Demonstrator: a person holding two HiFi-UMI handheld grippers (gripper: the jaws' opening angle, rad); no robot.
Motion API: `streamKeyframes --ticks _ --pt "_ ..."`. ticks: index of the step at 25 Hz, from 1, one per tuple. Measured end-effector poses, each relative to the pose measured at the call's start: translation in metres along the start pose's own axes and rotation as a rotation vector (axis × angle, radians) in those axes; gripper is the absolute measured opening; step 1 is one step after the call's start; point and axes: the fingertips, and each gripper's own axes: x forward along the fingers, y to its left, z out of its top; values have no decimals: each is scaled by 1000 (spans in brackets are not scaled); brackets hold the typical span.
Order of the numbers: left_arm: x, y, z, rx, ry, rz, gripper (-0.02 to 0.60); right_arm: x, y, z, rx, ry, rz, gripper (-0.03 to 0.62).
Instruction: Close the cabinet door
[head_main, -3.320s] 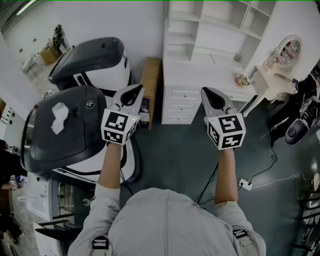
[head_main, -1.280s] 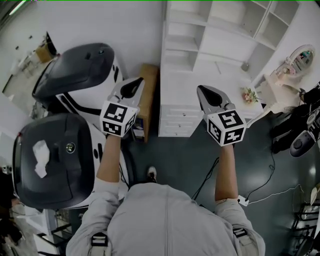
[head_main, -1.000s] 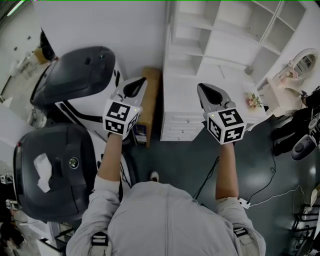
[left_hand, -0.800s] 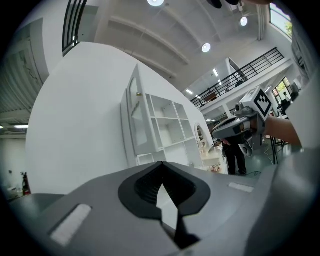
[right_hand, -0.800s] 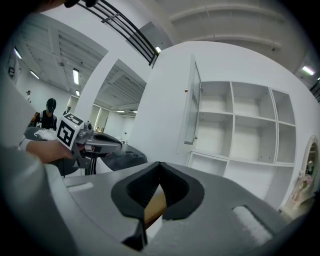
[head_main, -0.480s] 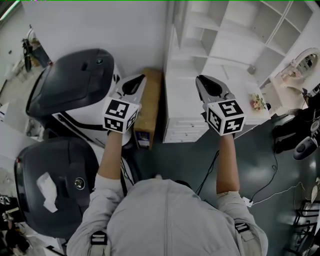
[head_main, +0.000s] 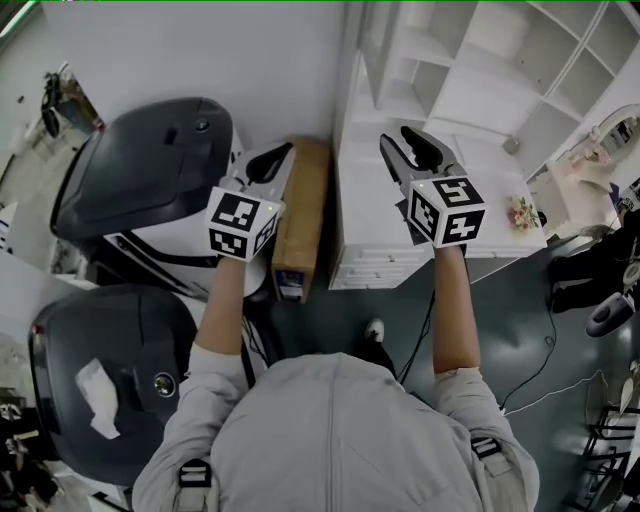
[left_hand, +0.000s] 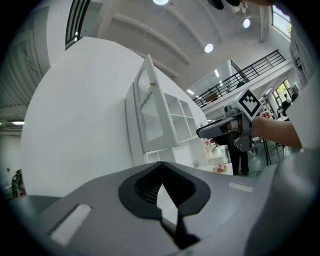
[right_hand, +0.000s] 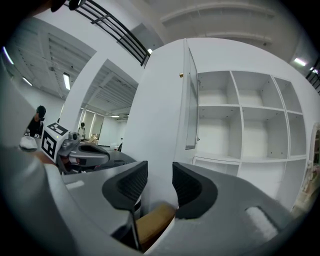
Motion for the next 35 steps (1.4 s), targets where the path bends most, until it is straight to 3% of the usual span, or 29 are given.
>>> streamKeyframes --ticks 10,16,23,30,35 --pt "17 21 -11 -18 15 65 18 50 -12 18 1 -52 46 166" --pt "22 23 -16 -20 38 111 18 74 -30 17 -20 -65 8 175" --pt "31 29 -22 -30 66 169 18 87 -39 16 -12 -74 74 145" --pt "50 23 -28 -67 78 172 18 84 -43 13 -14 -87 156 137" --pt "73 10 -32 -78 86 134 18 73 -61 9 -4 -87 163 124"
